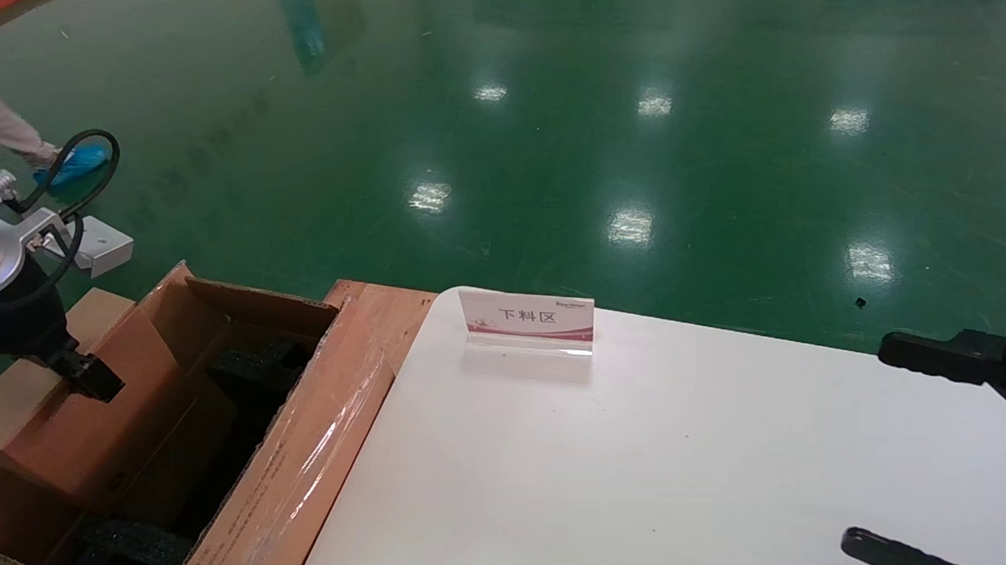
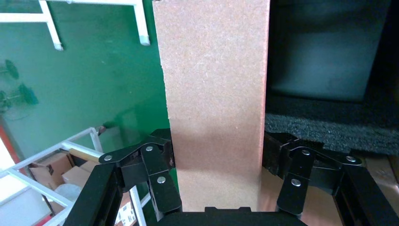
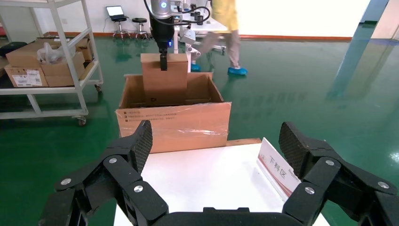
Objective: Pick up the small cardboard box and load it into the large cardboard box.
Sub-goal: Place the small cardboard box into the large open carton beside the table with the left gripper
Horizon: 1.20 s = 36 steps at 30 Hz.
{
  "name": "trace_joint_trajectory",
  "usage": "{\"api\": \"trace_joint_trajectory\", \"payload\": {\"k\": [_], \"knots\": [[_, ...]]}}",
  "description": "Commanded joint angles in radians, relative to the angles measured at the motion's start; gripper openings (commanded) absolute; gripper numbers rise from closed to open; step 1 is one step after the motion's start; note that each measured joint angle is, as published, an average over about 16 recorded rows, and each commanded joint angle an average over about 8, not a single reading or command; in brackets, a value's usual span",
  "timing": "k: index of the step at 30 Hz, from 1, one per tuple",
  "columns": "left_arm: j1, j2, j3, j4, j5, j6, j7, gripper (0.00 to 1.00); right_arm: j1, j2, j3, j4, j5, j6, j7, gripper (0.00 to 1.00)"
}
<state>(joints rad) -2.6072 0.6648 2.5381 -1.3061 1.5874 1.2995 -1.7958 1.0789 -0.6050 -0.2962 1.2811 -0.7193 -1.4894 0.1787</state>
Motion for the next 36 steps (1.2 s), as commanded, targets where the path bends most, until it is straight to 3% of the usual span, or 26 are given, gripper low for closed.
{"api": "trace_joint_trajectory", "payload": {"k": [1,36], "knots": [[0.008,-0.001,0.001,0.003,0.007,-0.010,-0.004,0.00,0.000,0.000,0.000,0.000,0.000,0.000,0.000,1.00],[0.140,-0.005,0.003,0.122,0.001,-0.115,0.023,0.00,0.000,0.001,-0.002,0.000,0.001,0.001,-0.001,1.00]]}}
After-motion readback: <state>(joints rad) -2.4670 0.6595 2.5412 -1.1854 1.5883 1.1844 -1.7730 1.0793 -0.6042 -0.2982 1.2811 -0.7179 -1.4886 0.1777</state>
